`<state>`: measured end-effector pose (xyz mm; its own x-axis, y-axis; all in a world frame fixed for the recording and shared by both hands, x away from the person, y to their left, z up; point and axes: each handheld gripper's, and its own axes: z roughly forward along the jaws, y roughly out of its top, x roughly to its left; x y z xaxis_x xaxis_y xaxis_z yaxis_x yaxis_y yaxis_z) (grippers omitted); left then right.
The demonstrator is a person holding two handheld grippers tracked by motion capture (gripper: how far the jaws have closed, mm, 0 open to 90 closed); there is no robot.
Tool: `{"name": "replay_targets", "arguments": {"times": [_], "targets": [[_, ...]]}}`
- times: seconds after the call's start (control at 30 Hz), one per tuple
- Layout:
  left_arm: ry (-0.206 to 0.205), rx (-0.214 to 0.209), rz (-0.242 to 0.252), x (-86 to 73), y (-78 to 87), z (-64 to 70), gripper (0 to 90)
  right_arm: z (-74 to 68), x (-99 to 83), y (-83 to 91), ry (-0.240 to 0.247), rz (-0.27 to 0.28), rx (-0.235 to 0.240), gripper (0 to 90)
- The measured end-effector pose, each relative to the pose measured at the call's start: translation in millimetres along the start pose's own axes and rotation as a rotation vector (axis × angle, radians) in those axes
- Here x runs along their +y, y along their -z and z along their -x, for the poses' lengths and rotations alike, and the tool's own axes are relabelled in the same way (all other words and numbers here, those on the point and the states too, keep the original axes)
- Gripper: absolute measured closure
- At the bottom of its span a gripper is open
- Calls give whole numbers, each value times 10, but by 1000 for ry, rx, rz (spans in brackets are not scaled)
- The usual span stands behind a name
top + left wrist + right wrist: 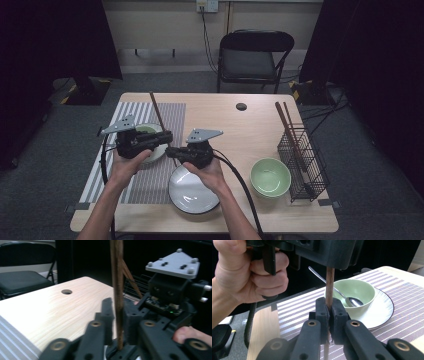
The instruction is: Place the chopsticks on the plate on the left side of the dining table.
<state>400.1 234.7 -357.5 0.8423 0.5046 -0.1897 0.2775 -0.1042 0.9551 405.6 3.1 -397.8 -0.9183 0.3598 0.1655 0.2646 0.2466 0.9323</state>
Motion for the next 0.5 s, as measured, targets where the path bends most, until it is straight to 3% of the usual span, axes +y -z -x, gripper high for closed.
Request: {"name": "replay_targets", "arguments": {"times": [0.1, 0.2, 0.3, 0.5], "targets": [[6, -1, 3, 7, -1, 12, 677, -9, -3, 11, 2, -7, 1, 864], [1, 2, 9, 6, 15, -3, 562, -8, -21, 8, 7, -17, -2, 864], [12, -9, 20, -6, 33, -17, 522, -5, -44, 10, 1, -20, 0, 864], [21, 33, 26, -17, 65, -66, 455, -21, -76, 17, 4, -26, 0, 864]]}}
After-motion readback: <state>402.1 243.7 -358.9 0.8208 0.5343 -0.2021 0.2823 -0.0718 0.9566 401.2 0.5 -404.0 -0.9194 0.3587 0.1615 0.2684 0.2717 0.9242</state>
